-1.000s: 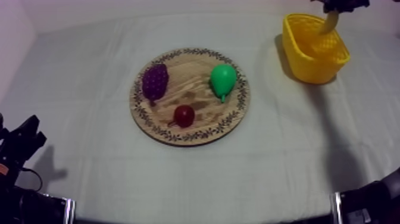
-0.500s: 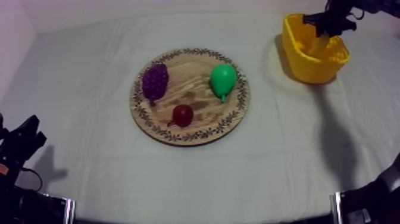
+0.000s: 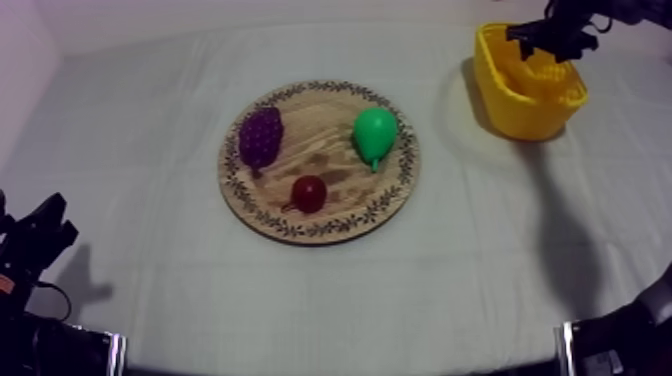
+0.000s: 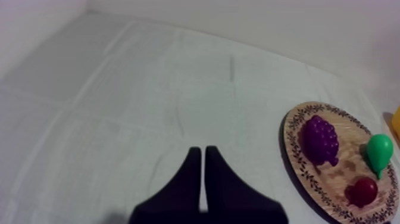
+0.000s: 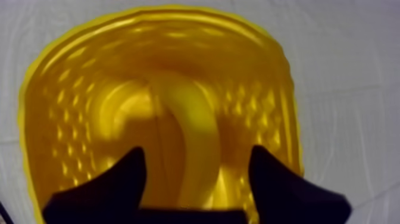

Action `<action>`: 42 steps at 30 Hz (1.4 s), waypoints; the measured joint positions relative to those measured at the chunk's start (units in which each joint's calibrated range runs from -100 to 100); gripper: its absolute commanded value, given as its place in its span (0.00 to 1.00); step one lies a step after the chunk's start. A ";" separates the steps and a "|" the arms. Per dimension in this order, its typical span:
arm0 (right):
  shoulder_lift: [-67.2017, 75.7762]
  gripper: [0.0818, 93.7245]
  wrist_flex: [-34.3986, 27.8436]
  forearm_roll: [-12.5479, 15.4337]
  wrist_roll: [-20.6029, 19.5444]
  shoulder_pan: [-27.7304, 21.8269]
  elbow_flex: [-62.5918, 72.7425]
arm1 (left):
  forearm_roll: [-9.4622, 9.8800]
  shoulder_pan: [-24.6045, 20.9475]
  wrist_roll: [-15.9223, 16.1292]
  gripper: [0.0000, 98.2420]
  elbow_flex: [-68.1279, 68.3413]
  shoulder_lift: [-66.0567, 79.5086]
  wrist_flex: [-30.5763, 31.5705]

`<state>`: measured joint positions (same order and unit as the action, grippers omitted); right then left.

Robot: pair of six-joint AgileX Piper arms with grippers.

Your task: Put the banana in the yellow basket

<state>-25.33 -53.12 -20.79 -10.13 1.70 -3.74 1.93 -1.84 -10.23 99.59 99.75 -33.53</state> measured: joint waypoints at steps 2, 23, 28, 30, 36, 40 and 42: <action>2.34 0.18 0.62 0.06 -0.17 0.04 -1.68 | 0.00 0.00 0.00 0.00 0.00 0.00 0.00; 59.19 0.00 23.05 4.41 0.52 -1.45 -47.54 | 0.00 0.00 0.00 0.00 0.00 0.00 0.01; 74.93 0.00 25.45 6.63 3.03 -0.92 -61.82 | 0.00 0.00 0.00 0.00 0.00 0.00 0.01; 80.11 0.00 25.97 7.23 3.71 -1.22 -67.39 | 0.00 0.00 0.00 0.00 0.00 0.00 0.01; 94.61 0.00 27.87 11.84 7.88 -2.34 -80.82 | 0.00 0.00 0.00 0.00 0.00 0.00 0.01; 102.50 0.00 28.17 14.42 10.94 -2.38 -88.82 | 0.00 0.00 0.00 0.00 0.00 0.00 0.01; 106.18 0.00 27.89 14.92 12.03 -2.34 -92.13 | 0.00 0.00 0.00 0.00 0.00 0.00 0.01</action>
<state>80.84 -25.23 -5.87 1.90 -0.64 -95.87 1.93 -1.84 -10.23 99.59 99.75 -33.52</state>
